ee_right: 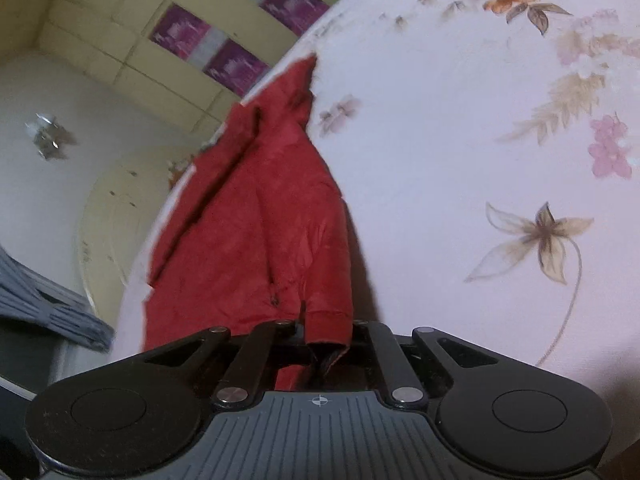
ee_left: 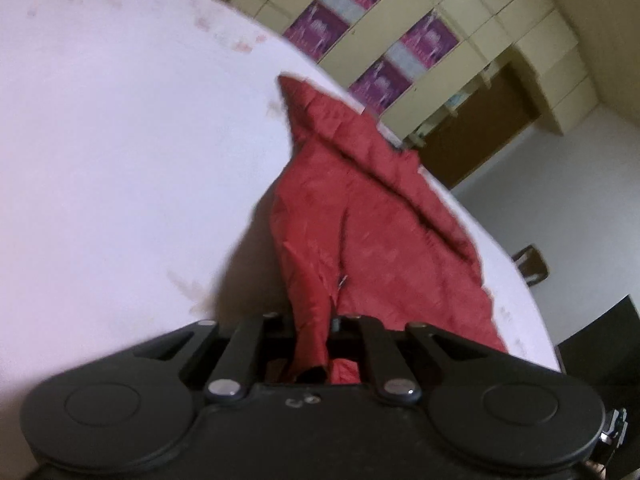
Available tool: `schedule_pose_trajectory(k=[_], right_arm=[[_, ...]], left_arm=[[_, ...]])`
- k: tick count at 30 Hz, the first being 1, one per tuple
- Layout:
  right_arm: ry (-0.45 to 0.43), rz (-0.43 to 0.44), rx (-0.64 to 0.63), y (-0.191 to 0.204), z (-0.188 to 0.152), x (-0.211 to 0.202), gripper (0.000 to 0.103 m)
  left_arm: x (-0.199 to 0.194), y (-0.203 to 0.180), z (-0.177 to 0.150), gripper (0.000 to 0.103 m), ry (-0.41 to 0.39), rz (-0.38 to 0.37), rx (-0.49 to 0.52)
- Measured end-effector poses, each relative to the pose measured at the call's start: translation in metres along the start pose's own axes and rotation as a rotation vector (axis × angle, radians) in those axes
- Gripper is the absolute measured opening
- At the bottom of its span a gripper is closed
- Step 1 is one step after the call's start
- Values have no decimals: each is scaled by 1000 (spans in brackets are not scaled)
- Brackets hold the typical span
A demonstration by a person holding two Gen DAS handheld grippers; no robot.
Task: Fold large clothes
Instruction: 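Grasp the jacket hem with both tools and lift it toward the collar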
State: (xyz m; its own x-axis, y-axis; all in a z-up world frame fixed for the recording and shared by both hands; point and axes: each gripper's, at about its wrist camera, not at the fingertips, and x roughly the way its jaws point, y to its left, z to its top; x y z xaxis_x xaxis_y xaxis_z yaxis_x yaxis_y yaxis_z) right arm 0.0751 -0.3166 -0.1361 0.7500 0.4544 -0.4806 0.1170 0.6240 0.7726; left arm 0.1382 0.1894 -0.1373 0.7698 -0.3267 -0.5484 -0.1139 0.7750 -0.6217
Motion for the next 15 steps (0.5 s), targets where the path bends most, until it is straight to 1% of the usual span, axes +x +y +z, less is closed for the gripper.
schedule_pose_trajectory(k=[4,7,10,15], right_arm=[[-55,46,-64,25,18,-16,5],[-90,82,-92,43,39,-19,5],[-118,123,-107,62,65,-13,5],[-169,147,-140,99,123,14,5]], left_arm=[[-10,-11,19,8,-69,-45,-29],[-14,-22,43,8,-137,-88,-71],[-8,-39,72,8,-178,-115,-48],[22,-74,127,8,-218,-158,14]])
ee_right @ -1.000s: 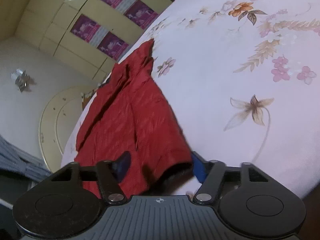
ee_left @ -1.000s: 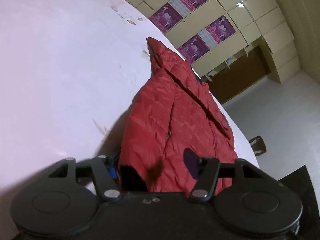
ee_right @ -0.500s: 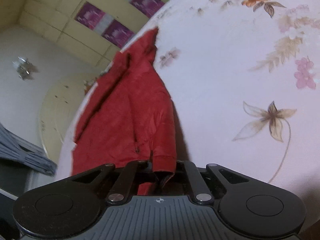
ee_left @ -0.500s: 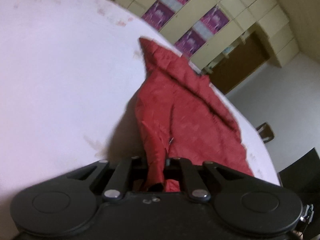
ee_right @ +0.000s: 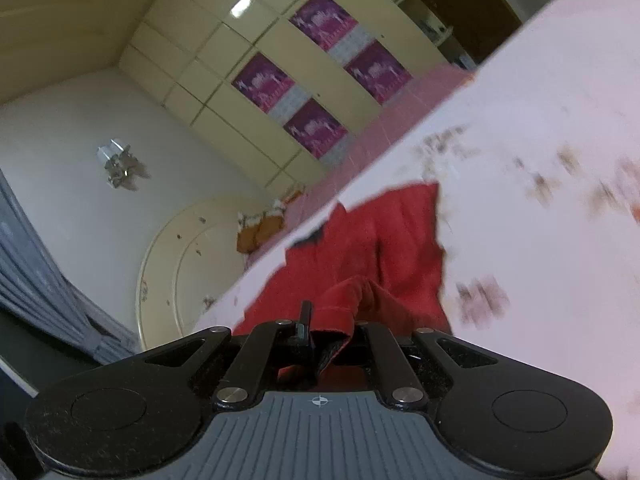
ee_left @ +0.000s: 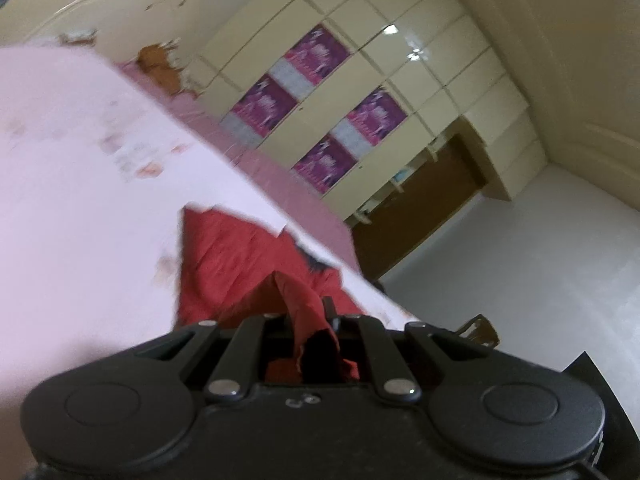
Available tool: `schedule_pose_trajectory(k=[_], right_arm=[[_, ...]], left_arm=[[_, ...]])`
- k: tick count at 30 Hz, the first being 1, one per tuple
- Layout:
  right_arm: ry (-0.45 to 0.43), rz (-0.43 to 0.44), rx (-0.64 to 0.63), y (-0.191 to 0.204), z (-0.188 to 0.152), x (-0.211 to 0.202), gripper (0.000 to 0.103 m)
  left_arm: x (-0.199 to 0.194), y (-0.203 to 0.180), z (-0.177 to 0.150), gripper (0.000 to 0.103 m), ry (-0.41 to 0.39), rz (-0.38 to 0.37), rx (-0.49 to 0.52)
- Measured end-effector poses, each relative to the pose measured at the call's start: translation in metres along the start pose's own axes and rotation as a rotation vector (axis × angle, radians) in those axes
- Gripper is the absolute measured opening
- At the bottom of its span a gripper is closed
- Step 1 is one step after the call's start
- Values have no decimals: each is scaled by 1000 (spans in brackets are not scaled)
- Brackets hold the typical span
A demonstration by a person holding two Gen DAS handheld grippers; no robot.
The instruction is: Fold large clothes
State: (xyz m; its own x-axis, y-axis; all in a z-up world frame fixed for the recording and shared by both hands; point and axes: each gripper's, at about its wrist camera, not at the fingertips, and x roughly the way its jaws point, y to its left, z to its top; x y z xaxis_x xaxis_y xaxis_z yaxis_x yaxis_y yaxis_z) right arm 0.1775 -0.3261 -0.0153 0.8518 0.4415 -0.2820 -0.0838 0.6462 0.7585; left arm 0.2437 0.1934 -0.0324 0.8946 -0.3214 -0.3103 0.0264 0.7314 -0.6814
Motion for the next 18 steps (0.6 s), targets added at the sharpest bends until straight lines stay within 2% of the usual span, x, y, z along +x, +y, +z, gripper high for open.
schedule_pose_trajectory(k=[4,9,16,18], right_arm=[[-33,10,-15,15,46,39,5],[-40,0,-32,23,102,108,5],[-1,-73,26,-13,147,217,5],[29,-101,41,-27,149,243,5]], left_arm=[[48,-10,43,8,-20,-34,37],[125,-8,91,8,-3,-31,54],[218,34,118,8,117,35,10],[243,50,117,8,191,70,10]])
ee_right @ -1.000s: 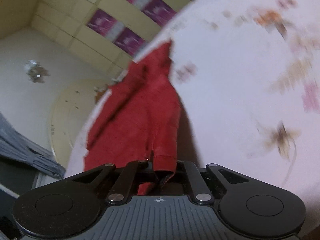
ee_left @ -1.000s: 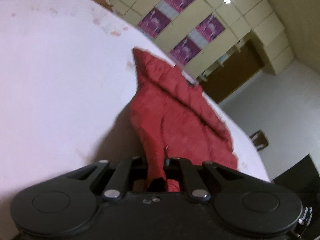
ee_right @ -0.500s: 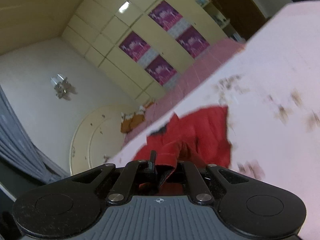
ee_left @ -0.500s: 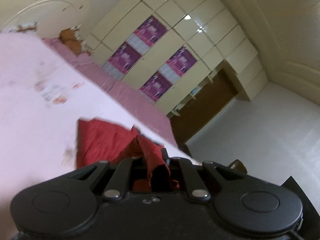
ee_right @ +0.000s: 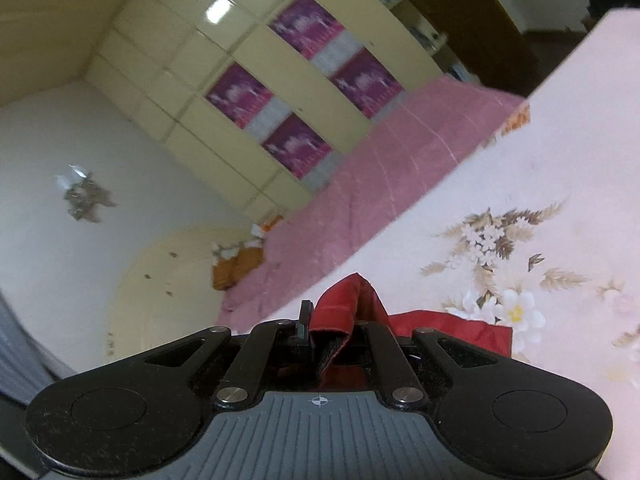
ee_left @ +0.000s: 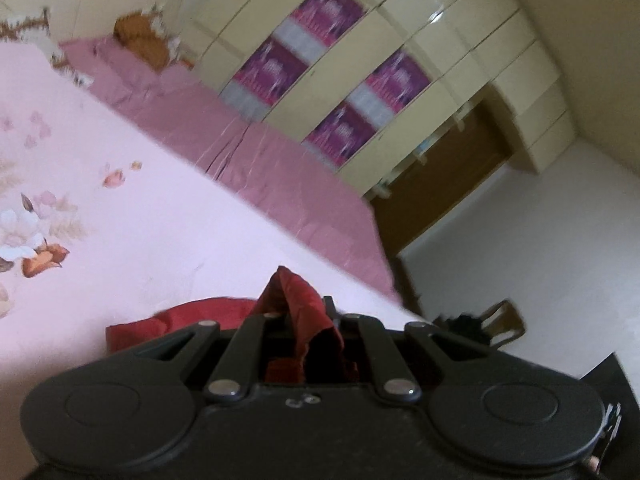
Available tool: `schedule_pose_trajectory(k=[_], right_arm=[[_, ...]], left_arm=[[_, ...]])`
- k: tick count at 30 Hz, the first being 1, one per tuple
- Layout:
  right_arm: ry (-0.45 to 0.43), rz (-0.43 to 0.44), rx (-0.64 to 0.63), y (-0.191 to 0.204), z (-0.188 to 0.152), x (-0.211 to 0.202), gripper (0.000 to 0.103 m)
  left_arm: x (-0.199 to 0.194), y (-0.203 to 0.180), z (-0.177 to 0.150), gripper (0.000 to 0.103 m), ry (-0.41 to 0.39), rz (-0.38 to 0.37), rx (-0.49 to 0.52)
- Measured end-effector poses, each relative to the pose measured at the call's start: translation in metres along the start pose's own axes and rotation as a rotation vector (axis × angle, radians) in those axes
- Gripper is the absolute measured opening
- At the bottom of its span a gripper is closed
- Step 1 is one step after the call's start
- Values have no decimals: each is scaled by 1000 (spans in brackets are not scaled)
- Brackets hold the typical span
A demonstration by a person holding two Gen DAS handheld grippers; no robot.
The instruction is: Fold large clothes
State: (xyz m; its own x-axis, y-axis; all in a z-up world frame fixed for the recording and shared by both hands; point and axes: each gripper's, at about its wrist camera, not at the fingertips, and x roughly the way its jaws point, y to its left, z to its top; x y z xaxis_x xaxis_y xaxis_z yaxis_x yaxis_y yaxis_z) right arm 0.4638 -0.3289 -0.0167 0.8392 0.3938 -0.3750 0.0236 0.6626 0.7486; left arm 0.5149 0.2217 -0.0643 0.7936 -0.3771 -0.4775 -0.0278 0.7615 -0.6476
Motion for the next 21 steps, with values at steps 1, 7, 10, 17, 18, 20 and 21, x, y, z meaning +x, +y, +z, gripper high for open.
schedule_pose_trajectory(k=[1,7,10,17,18,20,21], right_arm=[[14,-16,11,-6,1,14,5],[101,-88,59,-42,-3,80,6],[123,-101,77,-56,-5,98,6],[7,-137,11,-57,-2,105,79],[10,-138,7,-58,-2,106,79],[19,-153,-32,-56,-3,109,79],[30,-154,-44,-56,-4,111,79]], left_arm=[[10,6,2,8,20,8,-3],[54,38,4,14,96,-40,-36],[62,50,2,19,100,-68,-56],[60,52,8,98,-7,-80,-40],[59,50,9,98,0,-91,-29],[61,47,11,93,26,-72,12],[62,45,12,91,45,-53,38]])
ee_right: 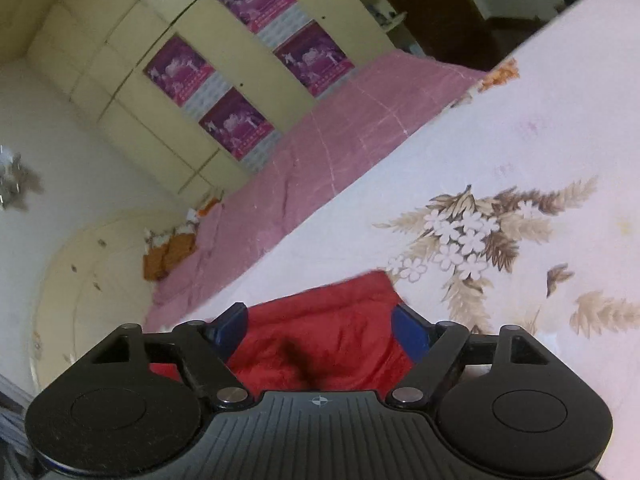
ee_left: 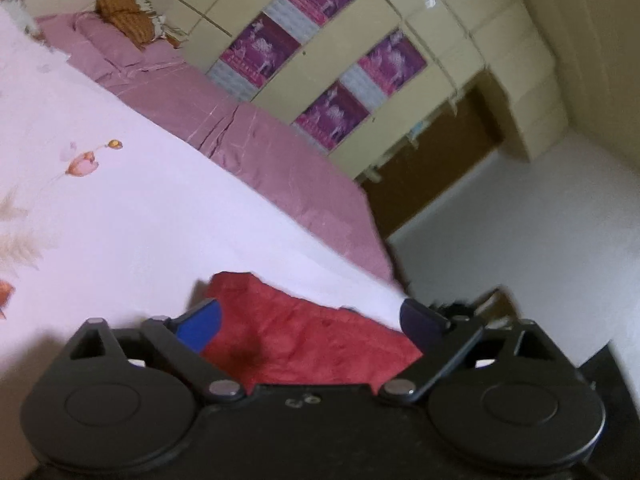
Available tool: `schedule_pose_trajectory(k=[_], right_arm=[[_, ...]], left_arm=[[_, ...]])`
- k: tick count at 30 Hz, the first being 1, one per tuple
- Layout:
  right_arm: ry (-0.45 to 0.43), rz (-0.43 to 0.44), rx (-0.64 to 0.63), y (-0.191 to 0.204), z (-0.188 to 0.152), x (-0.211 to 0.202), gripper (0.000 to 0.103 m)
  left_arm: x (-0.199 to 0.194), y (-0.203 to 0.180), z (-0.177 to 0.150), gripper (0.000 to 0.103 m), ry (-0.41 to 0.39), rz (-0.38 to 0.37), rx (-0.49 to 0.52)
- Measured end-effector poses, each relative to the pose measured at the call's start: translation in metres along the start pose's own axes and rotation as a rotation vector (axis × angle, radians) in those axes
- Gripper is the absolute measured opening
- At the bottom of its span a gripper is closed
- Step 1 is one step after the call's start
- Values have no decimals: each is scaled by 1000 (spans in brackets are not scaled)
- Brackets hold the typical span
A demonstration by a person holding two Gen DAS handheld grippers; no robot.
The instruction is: Fold large clothes
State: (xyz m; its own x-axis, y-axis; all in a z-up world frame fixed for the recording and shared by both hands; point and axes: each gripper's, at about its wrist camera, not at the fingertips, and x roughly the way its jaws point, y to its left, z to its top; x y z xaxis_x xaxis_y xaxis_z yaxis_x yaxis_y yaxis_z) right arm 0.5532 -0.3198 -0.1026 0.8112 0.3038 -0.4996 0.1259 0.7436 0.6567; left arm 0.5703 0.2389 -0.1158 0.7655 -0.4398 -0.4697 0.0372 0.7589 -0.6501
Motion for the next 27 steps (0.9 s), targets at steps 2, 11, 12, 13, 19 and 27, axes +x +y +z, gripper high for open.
schedule_pose_trajectory(k=[2,11,12,13,19,27], right_arm=[[28,-22,-35,1,-3,6,78],[185,-184,-208,11,-22,56,51],[190,-167,-206,12,-23,56,34],[181,-151,-207,13,-23,56,27],[-1,-124,-332,42,-24,38,15],[113,-195,-355,26,-39,79,16]], left_arm=[[6,1,1,85,50,47,29],[34,7,-9,27,220,173,119],[33,3,-10,23,207,181,153],[30,-4,-12,18,178,190,202],[12,-32,-11,10,-17,211,359],[41,-11,-32,10,85,325,362]])
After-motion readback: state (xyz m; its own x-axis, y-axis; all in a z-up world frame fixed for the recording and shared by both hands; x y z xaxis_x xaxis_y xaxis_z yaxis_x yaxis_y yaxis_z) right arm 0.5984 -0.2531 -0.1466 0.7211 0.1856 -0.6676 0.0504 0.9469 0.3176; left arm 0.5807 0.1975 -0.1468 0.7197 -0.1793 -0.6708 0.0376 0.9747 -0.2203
